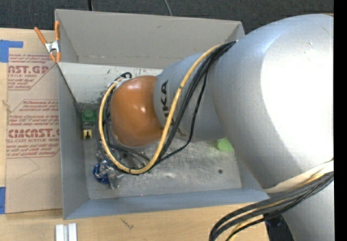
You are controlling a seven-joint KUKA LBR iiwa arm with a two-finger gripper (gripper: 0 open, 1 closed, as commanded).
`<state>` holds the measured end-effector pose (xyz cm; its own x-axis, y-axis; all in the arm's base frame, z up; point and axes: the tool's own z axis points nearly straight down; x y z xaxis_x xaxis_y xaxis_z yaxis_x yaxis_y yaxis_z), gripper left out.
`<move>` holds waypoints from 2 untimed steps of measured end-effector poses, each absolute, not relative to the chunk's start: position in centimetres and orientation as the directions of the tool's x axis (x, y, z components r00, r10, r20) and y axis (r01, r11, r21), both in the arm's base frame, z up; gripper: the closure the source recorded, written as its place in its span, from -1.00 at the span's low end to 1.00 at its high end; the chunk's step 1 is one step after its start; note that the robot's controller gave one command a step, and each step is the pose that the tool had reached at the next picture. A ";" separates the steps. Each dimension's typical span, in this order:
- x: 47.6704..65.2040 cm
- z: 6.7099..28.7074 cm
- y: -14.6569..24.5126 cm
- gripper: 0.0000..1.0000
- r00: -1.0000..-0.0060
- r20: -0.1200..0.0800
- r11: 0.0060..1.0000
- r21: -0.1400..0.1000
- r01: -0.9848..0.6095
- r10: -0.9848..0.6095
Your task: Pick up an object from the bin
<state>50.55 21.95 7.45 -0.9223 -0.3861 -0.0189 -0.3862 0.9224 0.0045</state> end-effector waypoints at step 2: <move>50.5 18.6 22.1 -1.00 -0.931 -0.002 0.931 0.001 -0.365 -0.365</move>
Offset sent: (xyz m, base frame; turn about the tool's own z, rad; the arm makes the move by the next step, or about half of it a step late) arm -0.0005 0.0001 0.1117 0.0241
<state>50.51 22.07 18.59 -0.9310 -0.3650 -0.0020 -0.3650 0.9310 0.0010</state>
